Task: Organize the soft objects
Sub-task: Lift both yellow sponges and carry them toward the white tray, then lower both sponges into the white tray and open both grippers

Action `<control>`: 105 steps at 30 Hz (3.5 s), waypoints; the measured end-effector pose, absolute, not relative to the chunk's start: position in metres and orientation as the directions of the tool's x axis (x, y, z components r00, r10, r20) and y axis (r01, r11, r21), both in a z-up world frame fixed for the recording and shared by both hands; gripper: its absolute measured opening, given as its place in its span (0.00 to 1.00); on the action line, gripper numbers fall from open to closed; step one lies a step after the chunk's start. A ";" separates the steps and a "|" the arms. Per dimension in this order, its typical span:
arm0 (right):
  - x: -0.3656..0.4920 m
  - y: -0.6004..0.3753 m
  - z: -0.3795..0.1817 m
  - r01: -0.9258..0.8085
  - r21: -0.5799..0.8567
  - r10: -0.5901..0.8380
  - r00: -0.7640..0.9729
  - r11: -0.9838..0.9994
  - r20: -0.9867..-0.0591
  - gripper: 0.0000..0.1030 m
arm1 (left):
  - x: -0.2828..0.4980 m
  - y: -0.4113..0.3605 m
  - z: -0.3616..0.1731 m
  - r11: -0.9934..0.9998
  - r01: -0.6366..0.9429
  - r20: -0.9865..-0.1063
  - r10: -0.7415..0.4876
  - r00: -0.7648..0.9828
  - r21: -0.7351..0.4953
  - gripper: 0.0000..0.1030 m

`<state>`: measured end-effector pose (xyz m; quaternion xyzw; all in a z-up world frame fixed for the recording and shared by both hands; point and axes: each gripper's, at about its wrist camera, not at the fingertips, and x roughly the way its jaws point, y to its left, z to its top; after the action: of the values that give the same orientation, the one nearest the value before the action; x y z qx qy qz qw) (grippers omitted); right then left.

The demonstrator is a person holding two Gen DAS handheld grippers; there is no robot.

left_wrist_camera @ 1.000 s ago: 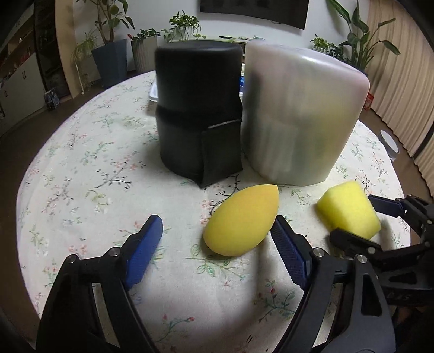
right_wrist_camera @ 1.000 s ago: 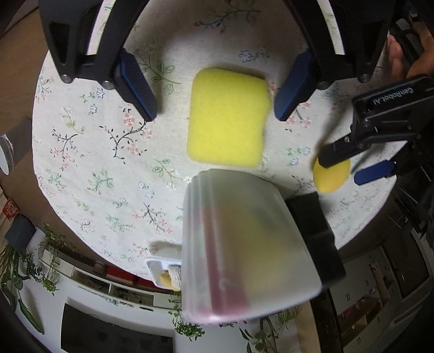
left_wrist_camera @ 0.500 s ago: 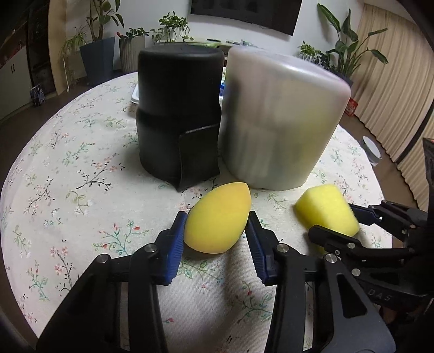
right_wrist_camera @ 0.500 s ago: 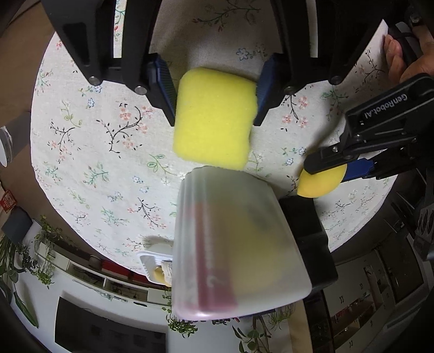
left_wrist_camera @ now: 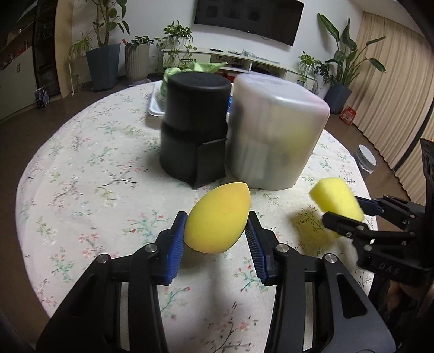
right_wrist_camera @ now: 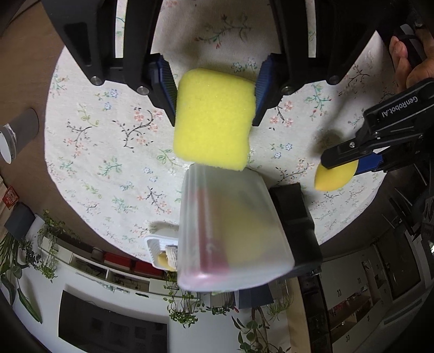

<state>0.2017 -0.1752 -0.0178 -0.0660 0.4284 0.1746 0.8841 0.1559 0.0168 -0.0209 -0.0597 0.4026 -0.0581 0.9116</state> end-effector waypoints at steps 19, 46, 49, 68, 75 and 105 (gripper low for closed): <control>0.202 -0.265 0.019 -0.222 0.013 0.153 0.629 0.975 -0.762 0.52 | 0.137 0.125 0.007 0.985 -0.105 -0.723 -0.025 0.690 -0.134 0.39; 0.418 -0.568 0.172 0.374 -0.078 -0.322 0.651 0.924 -0.688 0.52 | 0.318 0.330 0.140 0.927 -0.370 -0.641 0.324 0.696 0.066 0.39; 0.459 -0.534 0.196 0.339 -0.103 -0.320 0.683 0.935 -0.657 0.52 | 0.357 0.302 0.158 0.948 -0.310 -0.620 0.287 0.730 0.074 0.39; 0.546 -0.213 0.074 -0.438 -0.183 0.136 0.603 0.880 -0.786 0.52 | 0.454 0.110 0.053 0.968 0.252 -0.772 -0.150 0.618 0.013 0.39; 0.527 -0.146 0.029 -0.611 -0.162 0.215 0.496 0.775 -0.841 0.52 | 0.435 0.090 0.027 0.943 0.333 -0.780 -0.221 0.586 -0.017 0.39; 0.519 -0.133 -0.015 -0.641 -0.086 0.264 0.430 0.763 -0.864 0.67 | 0.430 0.072 -0.019 0.934 0.356 -0.792 -0.229 0.565 -0.015 0.66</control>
<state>0.5185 -0.1332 -0.0152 -0.2061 0.4573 0.2757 0.8200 0.4299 0.0717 -0.0191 0.0732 0.4356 -0.1659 0.8817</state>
